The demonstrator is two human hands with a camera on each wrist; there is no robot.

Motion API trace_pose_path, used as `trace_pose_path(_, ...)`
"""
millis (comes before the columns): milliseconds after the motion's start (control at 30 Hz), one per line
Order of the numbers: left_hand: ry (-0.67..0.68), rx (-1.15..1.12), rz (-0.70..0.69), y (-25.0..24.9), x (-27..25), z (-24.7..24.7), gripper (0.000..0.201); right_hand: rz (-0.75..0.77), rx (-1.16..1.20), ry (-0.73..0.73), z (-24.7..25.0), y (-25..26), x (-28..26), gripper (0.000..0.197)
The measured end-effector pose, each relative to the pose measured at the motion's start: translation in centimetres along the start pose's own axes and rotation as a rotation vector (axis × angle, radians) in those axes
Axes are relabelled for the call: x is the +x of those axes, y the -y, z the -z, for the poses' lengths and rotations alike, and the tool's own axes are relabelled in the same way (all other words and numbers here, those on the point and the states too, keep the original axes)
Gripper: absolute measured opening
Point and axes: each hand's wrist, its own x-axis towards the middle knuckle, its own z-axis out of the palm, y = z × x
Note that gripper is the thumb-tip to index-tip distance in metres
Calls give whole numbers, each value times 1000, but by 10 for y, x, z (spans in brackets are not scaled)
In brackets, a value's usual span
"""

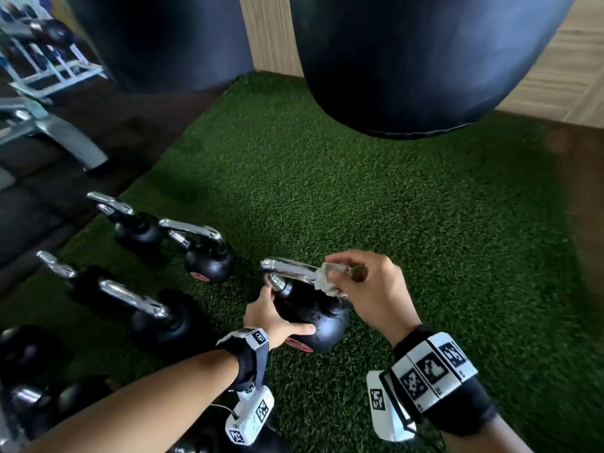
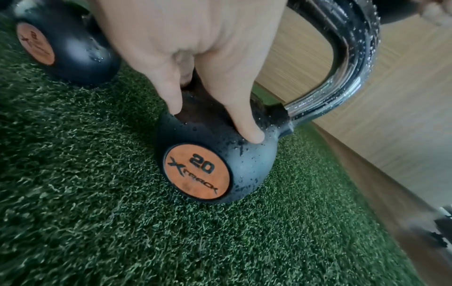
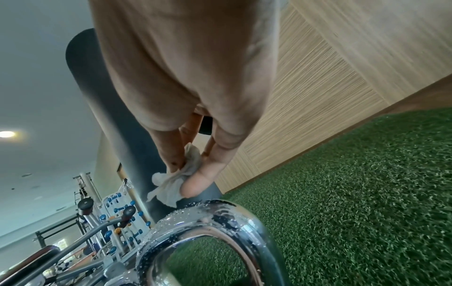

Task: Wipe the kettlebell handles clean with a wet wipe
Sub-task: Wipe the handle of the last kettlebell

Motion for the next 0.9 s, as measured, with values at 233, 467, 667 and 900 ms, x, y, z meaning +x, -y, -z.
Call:
trace_pose_path(233,126,189,-69,6,35,9,152,99,-59,-20,-5,2,15,28)
trace_pose_path(467,363,-20,-377,31,64,-6,127,203,-211,-2,-21,-13,35,14)
trace_pose_path(667,391,-232,-479,40,68,-11,98,366,-499,-100,-24,-29,33,19)
trace_pose_path(900,345,-146,-485,47,69,-11,132,452,-595,-114,-38,-24,32,15)
